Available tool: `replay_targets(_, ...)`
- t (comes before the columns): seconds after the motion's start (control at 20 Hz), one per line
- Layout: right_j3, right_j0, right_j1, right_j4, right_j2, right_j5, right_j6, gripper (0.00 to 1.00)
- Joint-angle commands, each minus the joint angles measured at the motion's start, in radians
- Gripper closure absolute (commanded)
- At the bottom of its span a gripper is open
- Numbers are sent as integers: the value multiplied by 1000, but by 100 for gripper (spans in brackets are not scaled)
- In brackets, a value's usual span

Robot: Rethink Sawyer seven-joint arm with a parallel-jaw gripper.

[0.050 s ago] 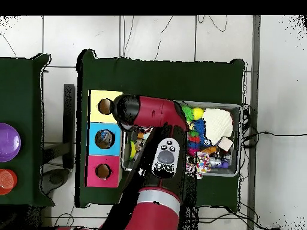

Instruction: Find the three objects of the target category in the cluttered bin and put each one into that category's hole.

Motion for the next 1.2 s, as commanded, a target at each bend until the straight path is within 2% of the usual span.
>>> replay_targets(0.05, 17, -13, 142, 45, 86, -131, 195, 100)
replay_targets(0.25, 12, -22, 179, 67, 100, -173, 175, 100)
replay_targets(0.45, 15, -23, 194, 98, 113, -172, 170, 100)
replay_targets(0.75, 17, -14, 184, 135, 96, -131, 199, 100)
replay_targets(1.2, 12, -25, 167, 130, 79, -85, 165, 100)
